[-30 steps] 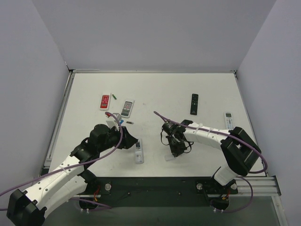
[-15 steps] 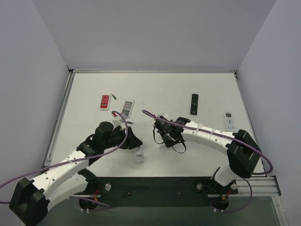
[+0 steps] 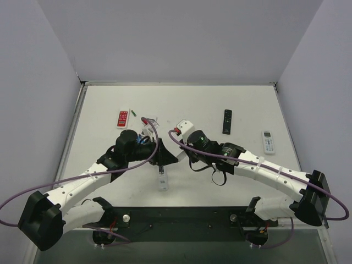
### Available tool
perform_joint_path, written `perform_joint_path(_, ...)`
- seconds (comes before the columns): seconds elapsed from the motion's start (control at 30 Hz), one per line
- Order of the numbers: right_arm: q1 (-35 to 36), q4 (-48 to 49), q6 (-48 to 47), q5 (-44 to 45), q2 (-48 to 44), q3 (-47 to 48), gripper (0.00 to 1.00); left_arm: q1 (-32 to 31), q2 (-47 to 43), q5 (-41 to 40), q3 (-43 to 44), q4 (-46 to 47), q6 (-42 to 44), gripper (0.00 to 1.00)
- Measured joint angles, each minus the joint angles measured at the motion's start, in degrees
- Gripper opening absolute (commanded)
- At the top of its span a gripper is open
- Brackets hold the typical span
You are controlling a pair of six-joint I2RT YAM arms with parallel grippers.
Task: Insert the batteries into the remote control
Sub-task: Pick up the battery cover at the center of the board.
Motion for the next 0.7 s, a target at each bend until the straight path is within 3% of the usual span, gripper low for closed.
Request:
perform_joint_path(0.3,1.18,3.76,-5.97,-0.46,-0.07,-0.39,0.00,-2.19,4.87,0.09,7.43,-2.43,1.92,0.50)
perform_joint_path(0.7,1.20,3.93,-6.86,-1.11,-0.07,-0.37,0.00,-7.96,6.93,-13.16,13.60,-15.32,9.97,0.46)
